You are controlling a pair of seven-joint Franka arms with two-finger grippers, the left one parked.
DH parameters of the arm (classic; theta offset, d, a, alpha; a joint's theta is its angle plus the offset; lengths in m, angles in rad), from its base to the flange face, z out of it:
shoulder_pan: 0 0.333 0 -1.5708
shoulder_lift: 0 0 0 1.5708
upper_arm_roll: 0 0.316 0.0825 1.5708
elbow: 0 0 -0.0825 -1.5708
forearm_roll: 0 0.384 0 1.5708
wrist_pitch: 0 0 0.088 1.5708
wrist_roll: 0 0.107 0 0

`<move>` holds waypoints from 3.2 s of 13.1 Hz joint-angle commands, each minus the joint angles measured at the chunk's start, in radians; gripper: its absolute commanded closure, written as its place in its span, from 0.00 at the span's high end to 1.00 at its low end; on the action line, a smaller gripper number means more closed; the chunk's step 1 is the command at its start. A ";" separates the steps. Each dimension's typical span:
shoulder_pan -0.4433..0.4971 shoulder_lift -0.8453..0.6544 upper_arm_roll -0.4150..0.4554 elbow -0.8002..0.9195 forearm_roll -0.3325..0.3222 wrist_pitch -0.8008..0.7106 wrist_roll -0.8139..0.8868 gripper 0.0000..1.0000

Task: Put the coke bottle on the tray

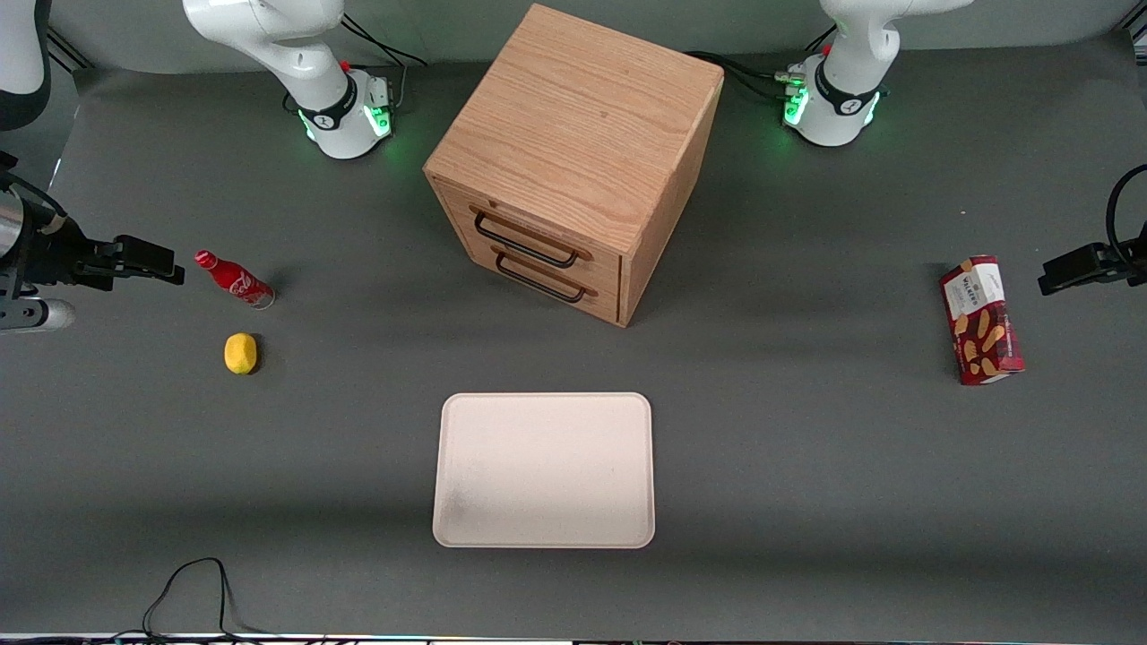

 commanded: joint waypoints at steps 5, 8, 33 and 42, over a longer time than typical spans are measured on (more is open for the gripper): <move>-0.009 0.022 0.016 0.028 -0.003 -0.029 -0.017 1.00; -0.006 0.022 0.016 0.031 -0.003 -0.029 -0.014 1.00; -0.004 -0.297 -0.174 -0.395 -0.189 0.070 -0.294 1.00; -0.007 -0.481 -0.195 -0.593 -0.209 0.096 -0.311 1.00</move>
